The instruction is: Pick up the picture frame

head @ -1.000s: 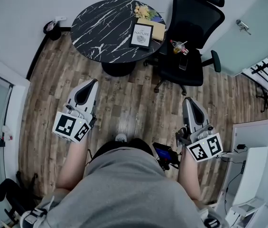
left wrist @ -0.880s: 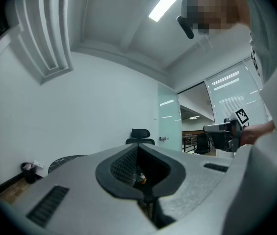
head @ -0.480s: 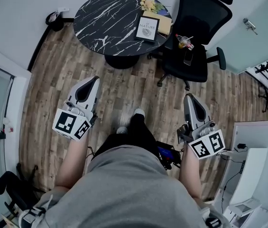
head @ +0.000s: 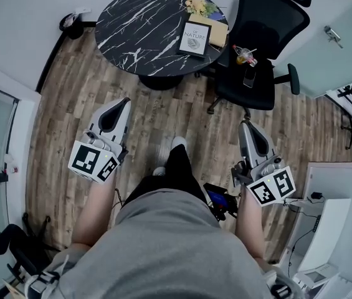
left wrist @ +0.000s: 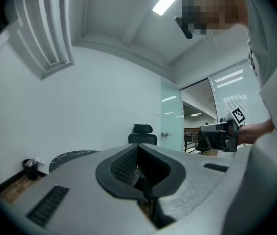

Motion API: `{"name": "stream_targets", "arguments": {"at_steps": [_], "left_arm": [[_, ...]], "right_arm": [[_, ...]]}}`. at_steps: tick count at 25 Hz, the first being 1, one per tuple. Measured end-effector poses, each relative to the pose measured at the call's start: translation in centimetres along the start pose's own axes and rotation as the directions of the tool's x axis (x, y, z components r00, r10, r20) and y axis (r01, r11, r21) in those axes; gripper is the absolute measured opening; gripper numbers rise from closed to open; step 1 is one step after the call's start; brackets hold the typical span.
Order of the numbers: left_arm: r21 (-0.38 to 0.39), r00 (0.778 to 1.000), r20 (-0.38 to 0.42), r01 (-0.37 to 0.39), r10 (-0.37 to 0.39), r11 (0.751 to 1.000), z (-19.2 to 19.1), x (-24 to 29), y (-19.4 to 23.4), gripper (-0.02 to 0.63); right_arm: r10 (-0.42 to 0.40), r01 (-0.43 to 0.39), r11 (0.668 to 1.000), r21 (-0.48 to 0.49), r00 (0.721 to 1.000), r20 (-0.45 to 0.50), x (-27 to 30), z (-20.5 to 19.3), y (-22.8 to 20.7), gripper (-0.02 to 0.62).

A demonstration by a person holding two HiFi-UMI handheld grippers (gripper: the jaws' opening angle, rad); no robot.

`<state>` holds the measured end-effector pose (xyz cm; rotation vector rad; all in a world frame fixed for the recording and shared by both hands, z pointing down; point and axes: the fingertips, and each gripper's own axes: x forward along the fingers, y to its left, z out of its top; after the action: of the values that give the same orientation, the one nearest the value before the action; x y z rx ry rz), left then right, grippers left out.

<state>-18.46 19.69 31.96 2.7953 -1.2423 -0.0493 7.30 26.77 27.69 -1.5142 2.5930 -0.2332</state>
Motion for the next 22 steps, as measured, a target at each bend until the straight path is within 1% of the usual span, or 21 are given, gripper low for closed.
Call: {"name": "stream_targets", "arguments": {"at_steps": [6, 12, 22], "left_arm": [[0.002, 1.0, -0.003, -0.024, 0.024, 1.0, 0.0, 2.4, 1.2, 0.006], [0.007, 0.998, 0.004, -0.056, 0.056, 0.998, 0.6, 5.4, 2.9, 0.006], [0.018, 0.993, 0.015, -0.113, 0.113, 0.993, 1.2, 11.0, 5.0, 0.006]], "right_arm": [[0.048, -0.047, 0.999, 0.017, 0.999, -0.01, 2.7, -0.1, -1.8, 0.026], [0.084, -0.083, 0.996, 0.029, 0.996, -0.013, 6.0, 0.4, -4.6, 0.026], [0.127, -0.126, 0.991, 0.034, 0.992, -0.005, 11.1, 1.6, -10.6, 0.026]]}}
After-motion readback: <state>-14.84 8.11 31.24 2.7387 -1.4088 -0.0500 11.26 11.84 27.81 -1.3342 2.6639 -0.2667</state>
